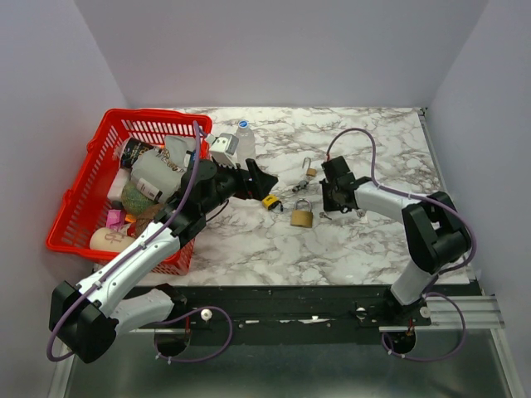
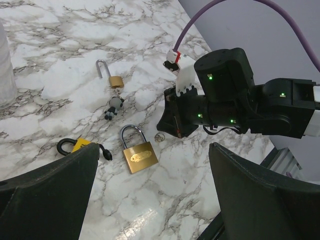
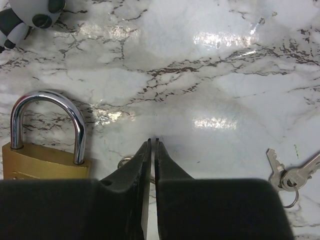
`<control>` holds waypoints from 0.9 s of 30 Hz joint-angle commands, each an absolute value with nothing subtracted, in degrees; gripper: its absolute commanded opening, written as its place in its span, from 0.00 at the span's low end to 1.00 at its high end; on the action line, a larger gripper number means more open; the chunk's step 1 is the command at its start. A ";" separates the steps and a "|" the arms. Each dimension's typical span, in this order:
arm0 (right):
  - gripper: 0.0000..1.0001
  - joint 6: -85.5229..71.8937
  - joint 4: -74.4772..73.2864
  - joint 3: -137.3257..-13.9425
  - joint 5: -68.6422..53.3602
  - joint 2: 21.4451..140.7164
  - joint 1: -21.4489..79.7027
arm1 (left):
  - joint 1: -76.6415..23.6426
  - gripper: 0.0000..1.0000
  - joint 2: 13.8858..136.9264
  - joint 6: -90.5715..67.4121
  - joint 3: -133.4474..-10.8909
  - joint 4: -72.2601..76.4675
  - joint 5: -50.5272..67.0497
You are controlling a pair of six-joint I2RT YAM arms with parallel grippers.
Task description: Unlock with the key
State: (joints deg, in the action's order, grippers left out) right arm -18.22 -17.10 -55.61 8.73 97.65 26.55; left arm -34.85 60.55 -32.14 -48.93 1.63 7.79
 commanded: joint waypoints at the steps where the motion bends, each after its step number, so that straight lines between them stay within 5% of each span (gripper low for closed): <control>1: 0.20 -19.60 -19.69 -53.62 8.70 93.96 26.89 | -34.80 0.99 60.73 -31.90 -48.43 2.72 8.88; 7: 0.42 -18.72 -18.11 -50.98 5.45 90.97 27.51 | -34.80 0.99 60.73 -31.99 -48.43 2.81 9.05; 27: 0.43 -26.28 -14.42 -49.92 2.02 94.04 27.51 | -34.80 0.99 59.59 -31.90 -48.43 2.55 8.79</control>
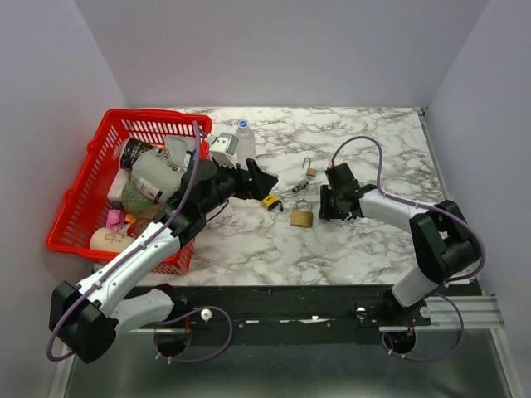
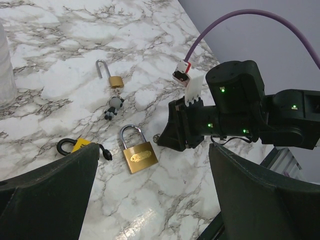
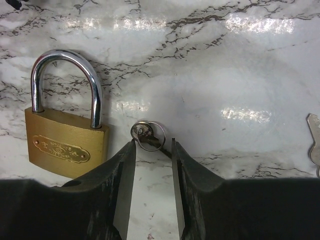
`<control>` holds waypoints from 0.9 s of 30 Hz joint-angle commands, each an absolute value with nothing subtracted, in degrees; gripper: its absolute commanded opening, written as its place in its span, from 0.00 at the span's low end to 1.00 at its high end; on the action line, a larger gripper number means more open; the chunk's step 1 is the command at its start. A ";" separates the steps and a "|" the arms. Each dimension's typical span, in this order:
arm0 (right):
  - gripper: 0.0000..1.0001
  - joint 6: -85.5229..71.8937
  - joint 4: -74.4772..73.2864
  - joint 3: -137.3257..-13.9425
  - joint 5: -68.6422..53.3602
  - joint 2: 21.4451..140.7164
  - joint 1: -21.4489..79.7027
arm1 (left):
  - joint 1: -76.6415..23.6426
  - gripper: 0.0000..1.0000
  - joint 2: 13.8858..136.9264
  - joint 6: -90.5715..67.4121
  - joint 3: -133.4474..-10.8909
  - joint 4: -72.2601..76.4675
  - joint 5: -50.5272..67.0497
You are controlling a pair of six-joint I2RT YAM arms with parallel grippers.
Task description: Unlock with the key
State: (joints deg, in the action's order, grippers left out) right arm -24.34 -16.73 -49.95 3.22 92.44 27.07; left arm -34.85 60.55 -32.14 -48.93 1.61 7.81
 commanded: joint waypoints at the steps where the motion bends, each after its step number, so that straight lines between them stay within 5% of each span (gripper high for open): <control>1: 0.43 -26.28 -14.24 -50.01 1.93 94.39 27.51 | -34.80 0.99 59.59 -31.90 -48.51 2.46 8.70; 27: 0.31 -31.20 -8.09 -47.64 1.06 93.43 27.51 | -34.72 0.99 59.59 -31.90 -48.43 2.37 8.35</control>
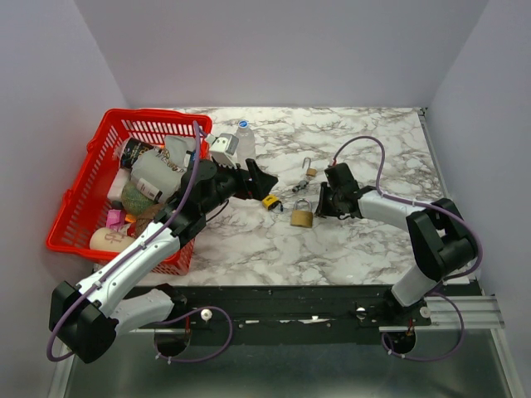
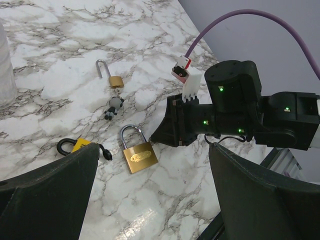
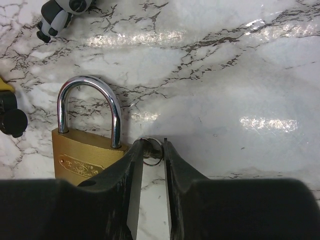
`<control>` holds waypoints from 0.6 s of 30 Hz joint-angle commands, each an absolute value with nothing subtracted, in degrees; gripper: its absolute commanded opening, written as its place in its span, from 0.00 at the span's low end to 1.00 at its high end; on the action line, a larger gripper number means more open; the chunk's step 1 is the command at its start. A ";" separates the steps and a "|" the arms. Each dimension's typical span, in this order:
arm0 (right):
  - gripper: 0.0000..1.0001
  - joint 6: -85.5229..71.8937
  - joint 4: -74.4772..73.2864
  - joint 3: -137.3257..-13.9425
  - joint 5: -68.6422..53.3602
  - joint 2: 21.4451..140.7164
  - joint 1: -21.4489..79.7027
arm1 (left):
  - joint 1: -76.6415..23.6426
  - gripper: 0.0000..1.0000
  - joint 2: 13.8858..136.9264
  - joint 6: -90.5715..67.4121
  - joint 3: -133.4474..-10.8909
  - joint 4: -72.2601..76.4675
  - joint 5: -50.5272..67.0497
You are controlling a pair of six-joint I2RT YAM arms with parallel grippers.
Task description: Unlock with the key
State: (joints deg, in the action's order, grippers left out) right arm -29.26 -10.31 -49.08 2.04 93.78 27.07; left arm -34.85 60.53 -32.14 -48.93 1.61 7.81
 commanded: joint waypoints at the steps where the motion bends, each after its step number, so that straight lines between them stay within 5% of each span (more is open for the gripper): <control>1: 0.30 -31.46 -7.82 -47.46 0.97 93.34 27.51 | -34.72 0.99 59.59 -31.90 -48.43 2.37 8.35; 18: 0.12 -33.22 -5.98 -46.32 1.05 91.41 27.51 | -34.80 0.99 59.85 -31.55 -48.60 2.29 8.17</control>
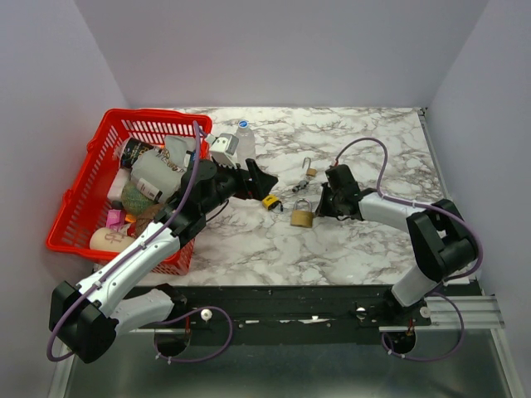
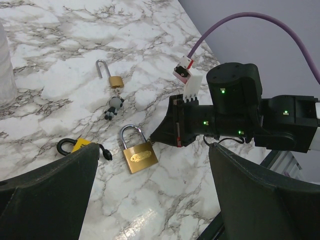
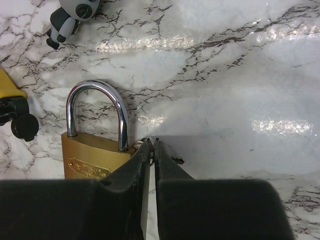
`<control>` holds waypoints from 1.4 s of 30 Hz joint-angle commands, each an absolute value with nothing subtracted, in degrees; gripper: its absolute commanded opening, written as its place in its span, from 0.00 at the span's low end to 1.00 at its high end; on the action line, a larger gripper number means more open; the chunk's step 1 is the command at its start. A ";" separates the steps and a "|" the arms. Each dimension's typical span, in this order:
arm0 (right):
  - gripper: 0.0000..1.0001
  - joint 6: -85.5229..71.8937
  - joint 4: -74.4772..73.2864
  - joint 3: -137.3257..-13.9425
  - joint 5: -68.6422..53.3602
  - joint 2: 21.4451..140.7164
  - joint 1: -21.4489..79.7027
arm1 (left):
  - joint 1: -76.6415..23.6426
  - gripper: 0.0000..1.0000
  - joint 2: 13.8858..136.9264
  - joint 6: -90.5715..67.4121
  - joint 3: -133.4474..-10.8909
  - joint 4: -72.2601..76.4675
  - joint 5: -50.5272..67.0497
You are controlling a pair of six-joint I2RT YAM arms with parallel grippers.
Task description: Unlock with the key
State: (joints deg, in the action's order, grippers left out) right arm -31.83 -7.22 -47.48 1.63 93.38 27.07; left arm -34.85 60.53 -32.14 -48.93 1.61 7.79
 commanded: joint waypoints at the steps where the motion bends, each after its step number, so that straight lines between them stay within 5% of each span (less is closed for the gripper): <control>1: 0.10 -33.22 -5.98 -46.23 1.05 90.88 27.51 | -34.80 0.99 59.85 -31.47 -48.52 2.29 8.17; 5: 0.01 -33.31 -6.15 -45.79 1.06 86.59 27.51 | -34.80 0.99 59.85 -31.20 -48.52 2.55 8.61; 25: 0.01 -26.28 -16.17 -52.73 -18.96 58.45 27.51 | -37.61 0.99 60.82 -27.95 -43.60 25.13 36.73; 42: 0.01 -33.22 -12.31 -53.88 -32.87 50.27 27.51 | -45.88 0.99 67.41 -19.17 -44.03 29.53 30.06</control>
State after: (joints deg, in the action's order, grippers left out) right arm -30.89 -13.65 -53.58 -28.53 51.66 27.07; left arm -44.62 65.52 -22.04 -44.10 25.02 31.57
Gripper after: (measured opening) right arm 0.013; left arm 0.988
